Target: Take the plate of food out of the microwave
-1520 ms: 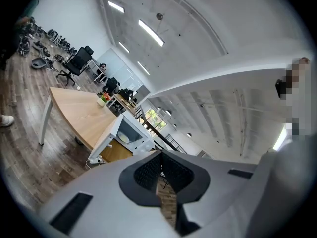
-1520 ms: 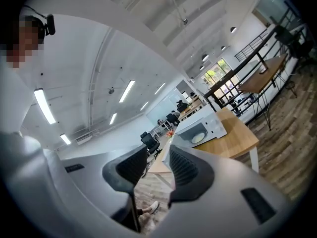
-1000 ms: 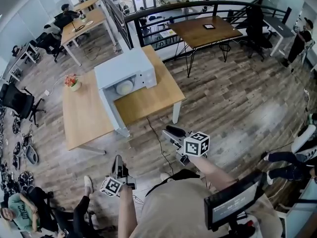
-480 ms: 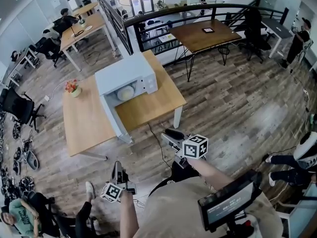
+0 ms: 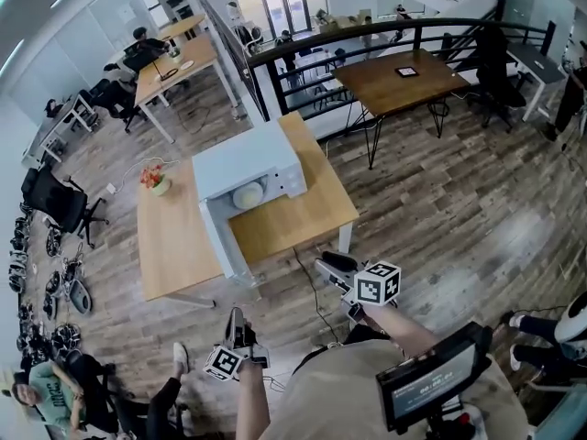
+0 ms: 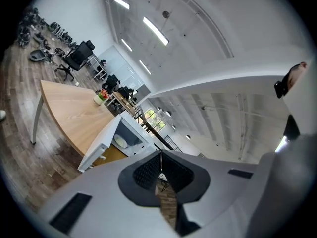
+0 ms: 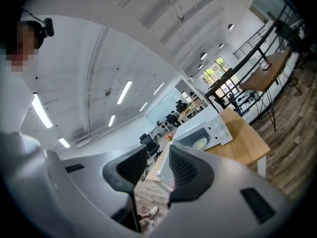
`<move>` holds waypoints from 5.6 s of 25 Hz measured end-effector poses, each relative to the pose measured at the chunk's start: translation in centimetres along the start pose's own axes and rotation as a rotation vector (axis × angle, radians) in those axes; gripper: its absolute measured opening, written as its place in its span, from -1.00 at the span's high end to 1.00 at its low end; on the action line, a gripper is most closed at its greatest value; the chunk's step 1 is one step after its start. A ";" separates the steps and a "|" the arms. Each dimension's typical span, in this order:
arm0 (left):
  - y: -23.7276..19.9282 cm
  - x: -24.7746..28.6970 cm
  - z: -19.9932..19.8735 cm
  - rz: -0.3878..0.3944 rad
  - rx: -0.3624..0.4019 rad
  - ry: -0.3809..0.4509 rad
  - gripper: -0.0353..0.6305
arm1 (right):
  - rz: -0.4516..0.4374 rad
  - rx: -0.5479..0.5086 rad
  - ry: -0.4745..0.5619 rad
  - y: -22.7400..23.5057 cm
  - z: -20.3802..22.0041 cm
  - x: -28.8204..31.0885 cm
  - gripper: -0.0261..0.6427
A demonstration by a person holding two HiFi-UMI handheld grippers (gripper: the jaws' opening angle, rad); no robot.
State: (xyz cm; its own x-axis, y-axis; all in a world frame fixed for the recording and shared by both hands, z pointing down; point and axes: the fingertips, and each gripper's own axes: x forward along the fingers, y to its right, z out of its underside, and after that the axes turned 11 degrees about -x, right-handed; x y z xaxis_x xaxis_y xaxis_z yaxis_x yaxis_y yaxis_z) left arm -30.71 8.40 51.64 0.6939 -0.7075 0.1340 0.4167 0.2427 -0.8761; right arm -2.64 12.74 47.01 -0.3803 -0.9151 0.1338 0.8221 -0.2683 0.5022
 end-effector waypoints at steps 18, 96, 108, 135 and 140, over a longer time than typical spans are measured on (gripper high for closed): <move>4.0 6.0 8.2 -0.021 -0.013 0.073 0.88 | -0.038 -0.016 -0.038 10.4 -3.1 -5.3 0.50; -4.2 34.4 -14.8 -0.047 -0.110 0.025 0.87 | -0.070 0.066 -0.333 20.8 -2.9 40.0 0.50; -7.1 35.8 -13.8 -0.158 -0.040 0.020 0.87 | 0.100 0.241 -0.383 29.1 6.7 44.7 0.50; -9.2 38.3 -15.9 -0.258 0.037 0.019 0.87 | 0.219 0.249 -0.515 36.5 18.6 51.9 0.50; -9.7 37.8 -15.9 -0.275 0.023 0.028 0.87 | 0.207 0.296 -0.482 36.6 18.6 52.8 0.51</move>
State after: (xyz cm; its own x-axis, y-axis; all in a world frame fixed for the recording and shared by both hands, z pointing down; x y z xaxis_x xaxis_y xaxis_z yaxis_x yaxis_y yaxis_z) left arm -17.90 -31.26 57.87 0.5364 -0.7670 0.3522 0.6007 0.0538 -0.7977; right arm -0.57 -39.81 88.37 -0.4310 -0.6816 0.5914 0.7730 0.0593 0.6316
